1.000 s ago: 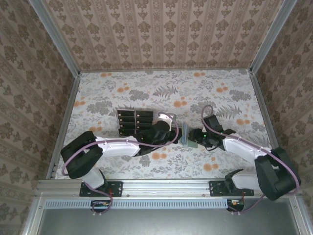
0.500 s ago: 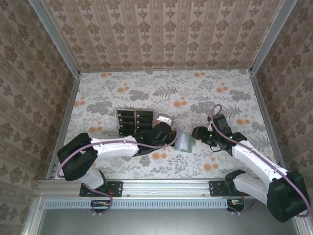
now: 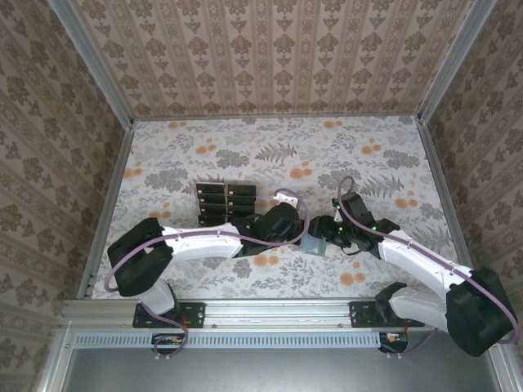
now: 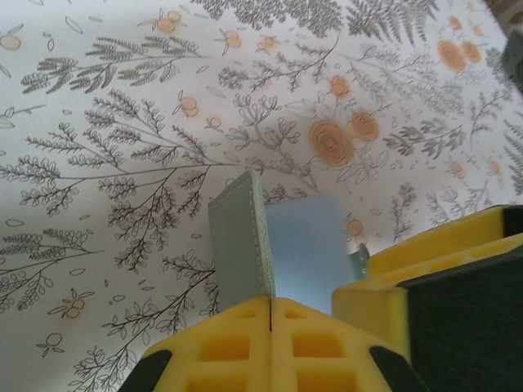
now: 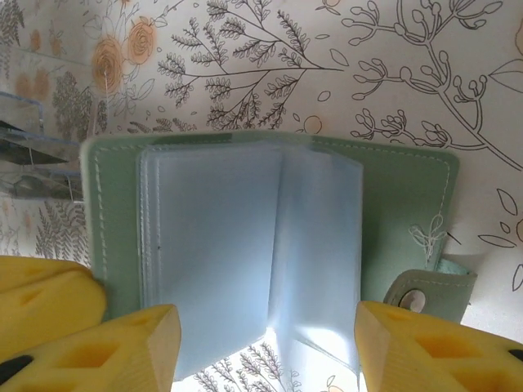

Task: Put the credit cards into the card holder

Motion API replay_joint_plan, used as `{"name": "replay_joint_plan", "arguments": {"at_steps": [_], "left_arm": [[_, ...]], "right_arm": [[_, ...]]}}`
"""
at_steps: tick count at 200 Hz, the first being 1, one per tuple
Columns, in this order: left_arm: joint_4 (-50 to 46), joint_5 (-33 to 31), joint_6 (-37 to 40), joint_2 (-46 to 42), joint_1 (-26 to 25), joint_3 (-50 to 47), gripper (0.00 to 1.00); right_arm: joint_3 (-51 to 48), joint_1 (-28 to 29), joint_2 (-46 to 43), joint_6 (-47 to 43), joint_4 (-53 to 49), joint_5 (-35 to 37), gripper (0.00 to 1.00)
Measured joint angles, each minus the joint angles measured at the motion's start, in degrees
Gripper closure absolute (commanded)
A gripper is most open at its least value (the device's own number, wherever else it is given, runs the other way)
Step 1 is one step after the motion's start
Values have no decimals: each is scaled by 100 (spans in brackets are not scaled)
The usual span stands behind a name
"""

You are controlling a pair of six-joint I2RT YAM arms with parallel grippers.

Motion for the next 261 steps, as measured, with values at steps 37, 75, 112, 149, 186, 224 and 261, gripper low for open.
{"name": "replay_joint_plan", "arguments": {"at_steps": [37,75,112,149,186,224,261], "left_arm": [[-35,-4,0,-4,0,0,100],[-289,-81,-7,-105,0,0,100],[-761,-308,-68,-435,-55,0,100],[-931,-433,-155,-553,-107,0,100],[-925,-455,-216,-527,-118,0,100],[-968,-522,-216,-463,-116,-2,100],[-1008,-588,-245,-463,-116,-120,100]], "right_arm": [[-98,11,0,52,157,0,35],[-125,22,22,98,295,-2,34],[-125,107,197,175,544,-9,34],[-122,295,221,223,684,-20,35],[-122,481,221,323,713,-20,35],[-122,649,564,415,1027,-9,35],[-111,809,951,463,1250,4,35]]}}
